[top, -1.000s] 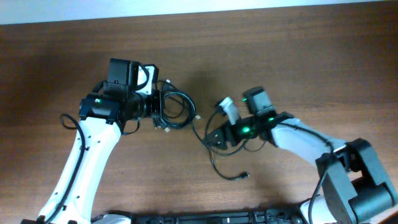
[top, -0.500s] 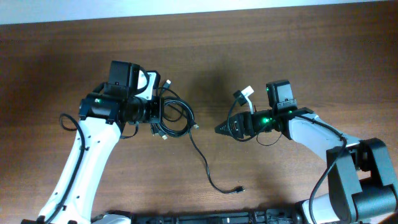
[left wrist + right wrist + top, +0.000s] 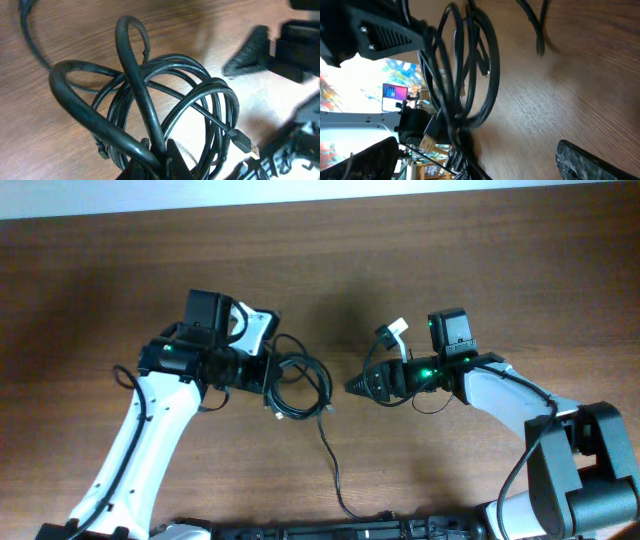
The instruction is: Untangle cables
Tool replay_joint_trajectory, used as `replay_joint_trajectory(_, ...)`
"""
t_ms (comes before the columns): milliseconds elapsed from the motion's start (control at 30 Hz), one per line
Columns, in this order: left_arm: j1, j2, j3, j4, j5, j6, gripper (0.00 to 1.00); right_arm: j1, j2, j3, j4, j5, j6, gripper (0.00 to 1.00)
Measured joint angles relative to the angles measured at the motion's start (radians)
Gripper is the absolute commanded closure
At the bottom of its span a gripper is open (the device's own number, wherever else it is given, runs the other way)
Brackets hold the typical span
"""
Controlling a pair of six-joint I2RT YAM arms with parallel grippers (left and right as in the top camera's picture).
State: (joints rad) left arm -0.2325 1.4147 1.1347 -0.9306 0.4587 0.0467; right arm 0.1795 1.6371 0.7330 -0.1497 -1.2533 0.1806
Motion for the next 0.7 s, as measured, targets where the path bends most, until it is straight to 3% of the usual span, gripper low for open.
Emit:
replay_joint_trajectory(233,-0.076,0.0,0.0,0.048,0.047,0.044,1.0,0.04,0.0,0.0,0.004,0.003,0.032,0.03)
replay_joint_trajectory(333,-0.096,0.0,0.0,0.061,0.051,0.044,0.96,0.11,0.0,-0.001,0.062,0.005,0.045,0.54)
replay_joint_trajectory(433,-0.097,0.0,0.0,0.061,0.051,0.047,0.89,0.15,0.0,-0.001,0.117,0.008,0.051,0.82)
replay_joint_trajectory(467,-0.097,0.0,0.0,0.06,0.051,0.052,0.85,0.154,0.0,-0.001,0.124,0.006,0.052,0.85)
replay_joint_trajectory(567,-0.097,0.0,0.0,0.061,0.051,0.051,0.6,0.156,0.0,0.0,0.125,0.007,0.052,0.88)
replay_joint_trajectory(633,-0.097,0.0,0.0,0.061,0.057,0.047,0.3,0.156,0.0,0.0,0.124,0.008,0.052,0.88)
replay_joint_trajectory(667,-0.097,0.0,0.0,0.061,0.059,0.045,0.09,0.156,0.0,0.0,0.124,0.011,0.052,0.88)
replay_joint_trajectory(700,-0.098,0.0,0.0,0.061,0.063,0.035,0.01,0.156,0.0,0.0,0.124,0.014,0.052,0.88)
